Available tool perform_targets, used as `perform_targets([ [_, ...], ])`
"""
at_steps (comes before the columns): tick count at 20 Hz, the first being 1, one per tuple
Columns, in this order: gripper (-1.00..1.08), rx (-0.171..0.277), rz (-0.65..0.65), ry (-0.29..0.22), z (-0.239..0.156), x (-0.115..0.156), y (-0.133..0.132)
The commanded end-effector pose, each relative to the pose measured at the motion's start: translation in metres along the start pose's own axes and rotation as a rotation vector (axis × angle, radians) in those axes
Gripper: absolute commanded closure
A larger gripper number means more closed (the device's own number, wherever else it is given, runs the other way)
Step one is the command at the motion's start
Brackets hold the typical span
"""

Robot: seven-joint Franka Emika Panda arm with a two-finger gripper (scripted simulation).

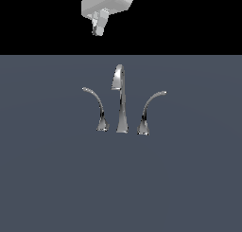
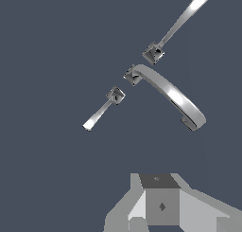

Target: Turn on the faucet by rotating a designated handle.

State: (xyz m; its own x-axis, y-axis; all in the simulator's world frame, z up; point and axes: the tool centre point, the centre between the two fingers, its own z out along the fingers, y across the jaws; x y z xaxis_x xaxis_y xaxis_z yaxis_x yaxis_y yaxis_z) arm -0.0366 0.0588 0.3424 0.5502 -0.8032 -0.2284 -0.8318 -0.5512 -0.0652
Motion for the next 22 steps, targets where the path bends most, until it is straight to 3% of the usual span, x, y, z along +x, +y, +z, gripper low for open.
perform_targets([
  [1, 1.08, -0.004, 0.072, 0.005, 0.015, 0.006, -0.012],
  [10, 1.08, -0.017, 0.322, 0.052, 0.07, 0.026, -0.051],
  [22, 1.08, -0.004, 0.616, 0.168, 0.139, 0.049, -0.091],
])
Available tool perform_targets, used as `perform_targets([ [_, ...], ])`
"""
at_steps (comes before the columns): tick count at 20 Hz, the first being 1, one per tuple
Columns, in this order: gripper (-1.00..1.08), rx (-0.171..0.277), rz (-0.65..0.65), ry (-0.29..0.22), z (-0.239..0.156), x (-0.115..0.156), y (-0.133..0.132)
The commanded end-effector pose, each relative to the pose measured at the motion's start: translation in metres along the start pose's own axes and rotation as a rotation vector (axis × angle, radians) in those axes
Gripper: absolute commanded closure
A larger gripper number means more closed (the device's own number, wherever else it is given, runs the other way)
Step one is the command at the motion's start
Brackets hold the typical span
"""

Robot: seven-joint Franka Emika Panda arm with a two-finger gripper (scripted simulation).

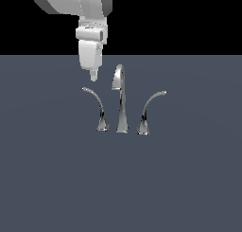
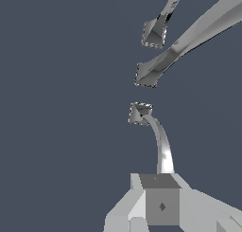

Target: Turn on the faucet by rotating a designated handle.

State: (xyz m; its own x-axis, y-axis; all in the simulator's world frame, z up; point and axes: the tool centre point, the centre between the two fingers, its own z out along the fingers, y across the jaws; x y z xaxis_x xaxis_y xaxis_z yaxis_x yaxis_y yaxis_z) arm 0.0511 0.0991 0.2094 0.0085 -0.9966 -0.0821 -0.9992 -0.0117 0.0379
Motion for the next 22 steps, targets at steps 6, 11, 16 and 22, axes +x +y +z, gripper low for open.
perform_targets([
  [6, 1.08, 0.029, 0.12, 0.055, 0.028, -0.006, -0.017],
  [11, 1.08, 0.041, 0.158, 0.074, 0.037, -0.008, -0.022],
  [16, 1.08, 0.045, 0.167, 0.079, 0.039, -0.009, -0.024],
  [22, 1.08, 0.044, 0.166, 0.079, 0.04, -0.014, -0.016],
])
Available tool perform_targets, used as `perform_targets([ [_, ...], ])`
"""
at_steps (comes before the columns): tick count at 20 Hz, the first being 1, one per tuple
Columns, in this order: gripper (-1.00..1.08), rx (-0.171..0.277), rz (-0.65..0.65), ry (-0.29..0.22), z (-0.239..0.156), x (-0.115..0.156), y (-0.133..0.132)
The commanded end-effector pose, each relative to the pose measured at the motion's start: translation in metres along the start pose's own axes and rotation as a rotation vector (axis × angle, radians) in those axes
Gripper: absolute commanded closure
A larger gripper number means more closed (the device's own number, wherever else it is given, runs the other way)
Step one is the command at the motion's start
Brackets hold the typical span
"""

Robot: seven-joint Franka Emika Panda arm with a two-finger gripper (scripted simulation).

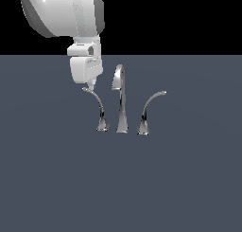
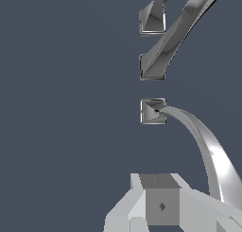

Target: Turn on the faucet by rotating a designated handle.

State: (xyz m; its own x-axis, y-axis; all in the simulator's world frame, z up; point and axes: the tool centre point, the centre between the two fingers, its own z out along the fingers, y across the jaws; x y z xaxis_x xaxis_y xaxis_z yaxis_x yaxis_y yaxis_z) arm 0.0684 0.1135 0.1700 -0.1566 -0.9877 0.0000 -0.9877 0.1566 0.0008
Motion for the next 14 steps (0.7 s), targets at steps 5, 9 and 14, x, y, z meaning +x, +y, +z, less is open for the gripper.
perform_targets([
  [5, 1.08, 0.0, -0.001, 0.0, 0.0, -0.008, 0.018],
  [9, 1.08, 0.001, 0.0, 0.0, 0.0, -0.013, 0.03],
  [14, 1.08, 0.011, 0.009, 0.005, 0.0, -0.008, 0.03],
])
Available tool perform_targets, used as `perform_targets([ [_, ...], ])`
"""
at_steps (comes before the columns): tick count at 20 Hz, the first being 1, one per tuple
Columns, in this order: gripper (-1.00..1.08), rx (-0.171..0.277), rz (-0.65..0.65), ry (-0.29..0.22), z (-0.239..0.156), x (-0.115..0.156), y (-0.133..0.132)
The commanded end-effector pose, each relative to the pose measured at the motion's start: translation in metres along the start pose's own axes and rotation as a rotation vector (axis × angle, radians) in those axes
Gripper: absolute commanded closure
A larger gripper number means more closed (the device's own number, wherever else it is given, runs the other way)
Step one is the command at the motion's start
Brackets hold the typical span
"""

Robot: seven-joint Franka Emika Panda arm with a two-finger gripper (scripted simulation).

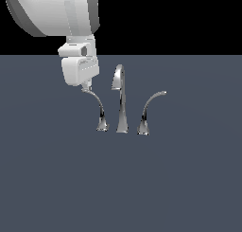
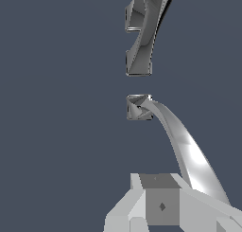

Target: Turn on the faucet by rotating a designated handle.

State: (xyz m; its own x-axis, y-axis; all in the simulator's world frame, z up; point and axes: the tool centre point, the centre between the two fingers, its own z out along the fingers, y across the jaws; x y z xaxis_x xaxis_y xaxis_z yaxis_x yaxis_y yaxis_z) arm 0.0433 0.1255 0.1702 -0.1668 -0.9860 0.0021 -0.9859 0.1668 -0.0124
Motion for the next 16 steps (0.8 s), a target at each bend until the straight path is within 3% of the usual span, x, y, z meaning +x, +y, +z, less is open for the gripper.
perform_targets([
  [1, 1.08, -0.003, -0.002, 0.002, 0.0, 0.001, 0.006],
  [16, 1.08, -0.01, -0.009, -0.001, 0.0, 0.008, 0.047],
])
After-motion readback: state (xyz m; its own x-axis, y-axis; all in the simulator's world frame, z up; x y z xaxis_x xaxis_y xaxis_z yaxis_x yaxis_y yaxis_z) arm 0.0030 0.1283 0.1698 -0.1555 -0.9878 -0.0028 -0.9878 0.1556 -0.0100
